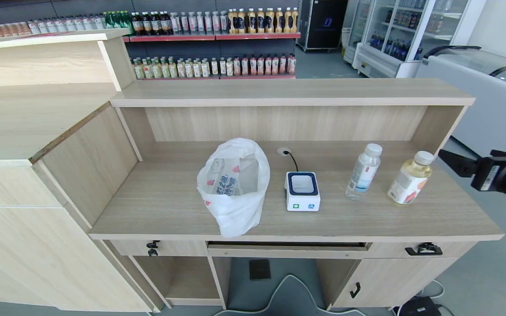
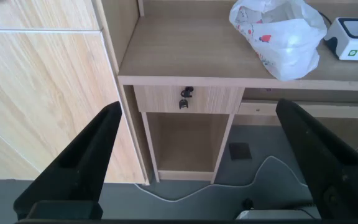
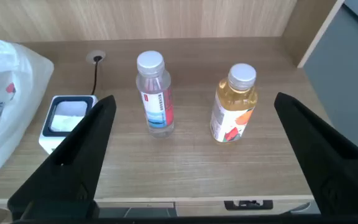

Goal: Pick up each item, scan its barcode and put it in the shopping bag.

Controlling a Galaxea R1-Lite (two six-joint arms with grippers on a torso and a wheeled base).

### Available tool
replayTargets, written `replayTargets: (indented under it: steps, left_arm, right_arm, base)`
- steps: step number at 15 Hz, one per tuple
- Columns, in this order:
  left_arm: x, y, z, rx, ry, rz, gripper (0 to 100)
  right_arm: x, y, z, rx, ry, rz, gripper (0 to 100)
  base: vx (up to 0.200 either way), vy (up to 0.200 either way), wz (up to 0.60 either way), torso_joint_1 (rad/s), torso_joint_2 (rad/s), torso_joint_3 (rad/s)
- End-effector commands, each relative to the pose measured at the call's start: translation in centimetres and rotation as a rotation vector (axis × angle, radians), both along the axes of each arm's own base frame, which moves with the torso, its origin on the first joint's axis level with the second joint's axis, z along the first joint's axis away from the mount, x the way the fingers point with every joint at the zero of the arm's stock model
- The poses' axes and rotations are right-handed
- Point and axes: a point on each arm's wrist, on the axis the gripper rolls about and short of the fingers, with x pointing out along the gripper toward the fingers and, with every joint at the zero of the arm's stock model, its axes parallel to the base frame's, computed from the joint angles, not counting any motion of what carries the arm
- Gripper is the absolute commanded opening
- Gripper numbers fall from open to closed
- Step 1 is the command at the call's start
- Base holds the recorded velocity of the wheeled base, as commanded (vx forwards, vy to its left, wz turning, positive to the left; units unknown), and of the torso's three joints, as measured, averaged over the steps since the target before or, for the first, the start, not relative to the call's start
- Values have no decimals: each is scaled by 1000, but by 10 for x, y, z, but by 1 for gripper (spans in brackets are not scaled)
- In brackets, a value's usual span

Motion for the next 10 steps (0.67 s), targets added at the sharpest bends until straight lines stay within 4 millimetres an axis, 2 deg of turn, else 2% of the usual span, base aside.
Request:
replayTargets:
  steps: [1, 4, 7, 10]
  left_arm:
    - [0, 0, 0, 0, -1, 0, 100]
    - [0, 0, 0, 0, -1, 0, 100]
    - [0, 0, 0, 0, -1, 0, 100]
    - [0, 0, 0, 0, -1, 0, 100]
  right_arm:
    - [77, 1, -73, -5, 132, 16, 100]
    - [96, 1, -111, -26, 207, 24, 100]
    - [111, 0, -134, -52, 215, 26, 100]
    - [127, 8, -140, -78, 153, 50, 100]
  base:
    - [0, 0, 0, 0, 0, 0]
    - [0, 0, 0, 0, 0, 0]
    - [0, 0, 0, 0, 0, 0]
    - [0, 0, 0, 0, 0, 0]
